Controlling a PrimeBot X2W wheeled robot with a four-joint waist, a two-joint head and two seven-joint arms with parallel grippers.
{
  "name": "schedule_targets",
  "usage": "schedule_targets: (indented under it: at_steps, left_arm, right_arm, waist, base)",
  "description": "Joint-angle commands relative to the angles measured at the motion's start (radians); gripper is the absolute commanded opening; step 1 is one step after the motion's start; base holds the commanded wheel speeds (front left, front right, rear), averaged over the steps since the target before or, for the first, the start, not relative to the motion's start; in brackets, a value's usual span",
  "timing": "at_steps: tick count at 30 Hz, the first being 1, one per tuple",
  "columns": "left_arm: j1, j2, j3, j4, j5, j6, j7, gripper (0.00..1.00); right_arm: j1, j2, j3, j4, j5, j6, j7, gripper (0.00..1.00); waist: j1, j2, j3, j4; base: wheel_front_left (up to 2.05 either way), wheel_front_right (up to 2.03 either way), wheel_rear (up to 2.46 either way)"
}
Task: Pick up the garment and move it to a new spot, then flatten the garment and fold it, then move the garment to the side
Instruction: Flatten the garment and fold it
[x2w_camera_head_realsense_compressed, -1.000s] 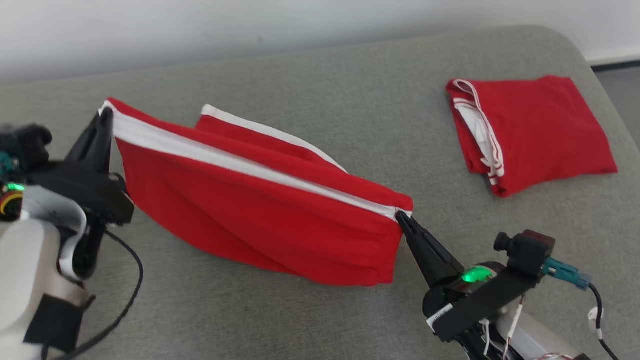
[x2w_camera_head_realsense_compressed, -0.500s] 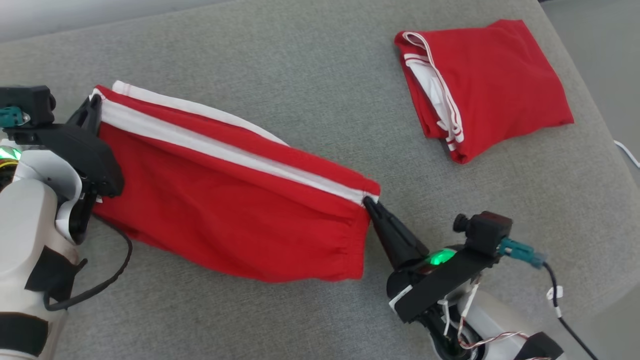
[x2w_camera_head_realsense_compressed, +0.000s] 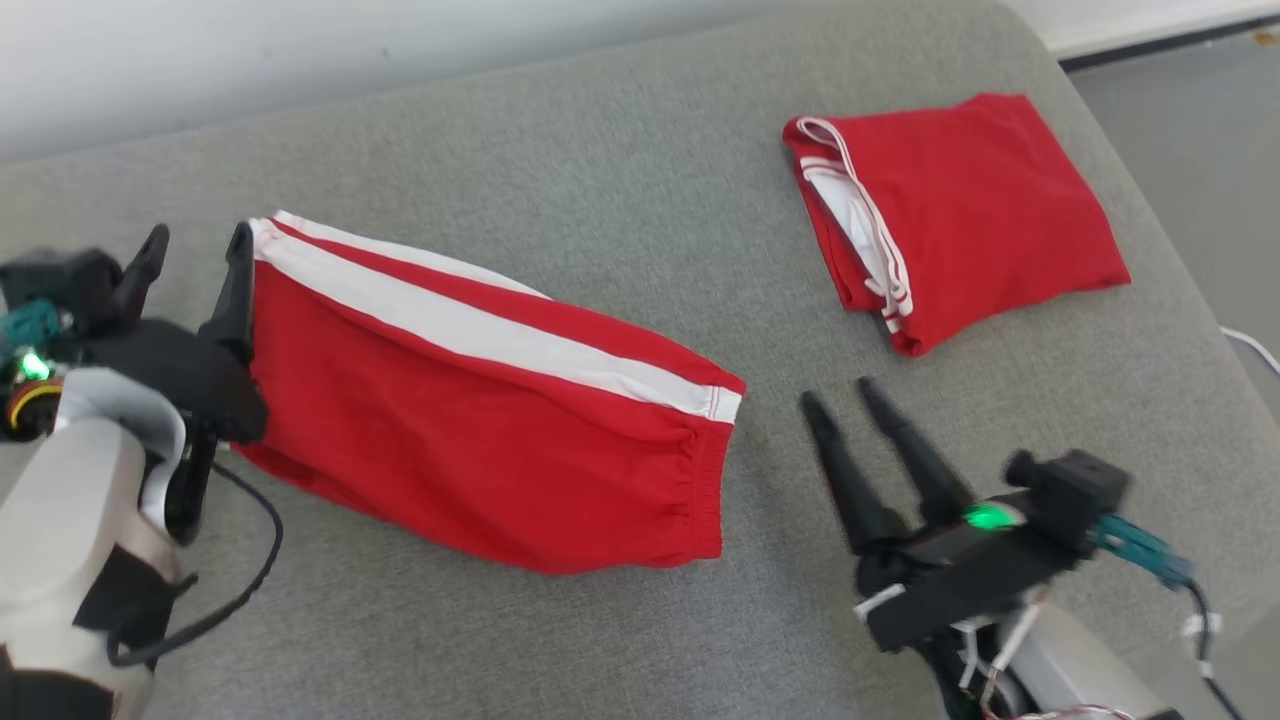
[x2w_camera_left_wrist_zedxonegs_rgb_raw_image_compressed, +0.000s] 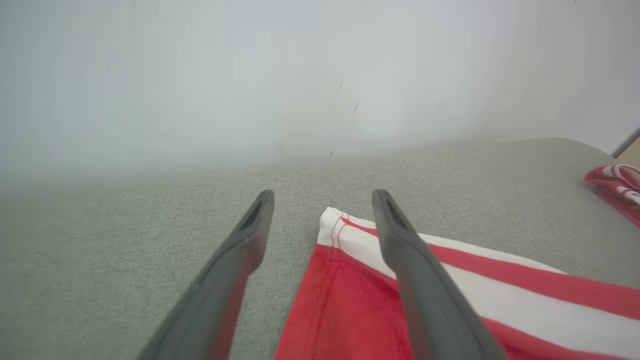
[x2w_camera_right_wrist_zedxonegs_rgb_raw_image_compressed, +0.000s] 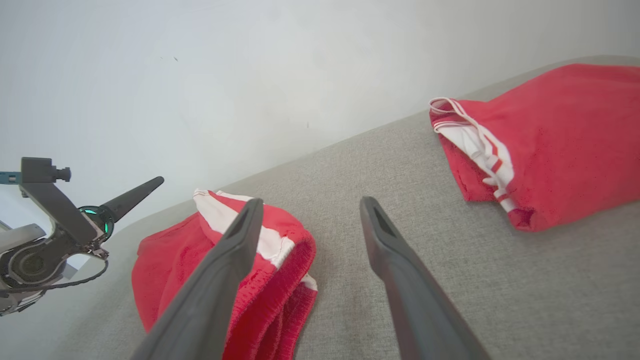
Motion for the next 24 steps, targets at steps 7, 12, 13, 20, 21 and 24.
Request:
schedule_targets:
  at_steps: [7, 12, 13, 20, 21, 24]
  left_arm:
    - [0.125, 0.006, 0.003, -0.038, -0.022, 0.001, -0.081, 1.0]
    - [0.198, -0.023, 0.004, -0.042, 0.001, 0.026, -0.089, 1.0]
    - [0.205, -0.025, 0.001, -0.039, 0.007, 0.026, -0.09, 1.0]
    - [0.224, -0.046, 0.005, 0.025, 0.02, 0.04, -0.091, 1.0]
    - [0.221, -0.05, 0.011, 0.037, 0.013, 0.038, -0.091, 1.0]
    - [0.211, -0.054, 0.011, 0.073, 0.014, 0.027, -0.091, 1.0]
  right_arm:
    - [0.18, 0.077, -0.214, -0.123, -0.28, -0.002, 0.0, 1.0]
    - [0.297, 0.159, -0.323, -0.2, -0.446, -0.002, 0.0, 1.0]
    - [0.32, 0.174, -0.34, -0.207, -0.463, -0.002, 0.0, 1.0]
    - [0.396, 0.22, -0.345, -0.202, -0.526, -0.002, 0.0, 1.0]
    - [0.399, 0.222, -0.343, -0.199, -0.528, -0.002, 0.0, 1.0]
    - [0.391, 0.226, -0.338, -0.19, -0.526, -0.002, 0.0, 1.0]
  waist:
    - [0.0001, -0.0002, -0.079, 0.044]
    - [0.0001, -0.0002, -0.098, 0.054]
    - [0.0001, -0.0002, -0.101, 0.055]
    - [0.0001, -0.0002, -0.109, 0.042]
    - [0.0001, -0.0002, -0.109, 0.037]
    - [0.0001, -0.0002, -0.106, 0.022]
  base:
    - [0.0, 0.0, 0.0]
    - [0.0, 0.0, 0.0]
    - [0.0, 0.0, 0.0]
    - [0.0, 0.0, 0.0]
    - [0.0, 0.0, 0.0]
    - [0.0, 0.0, 0.0]
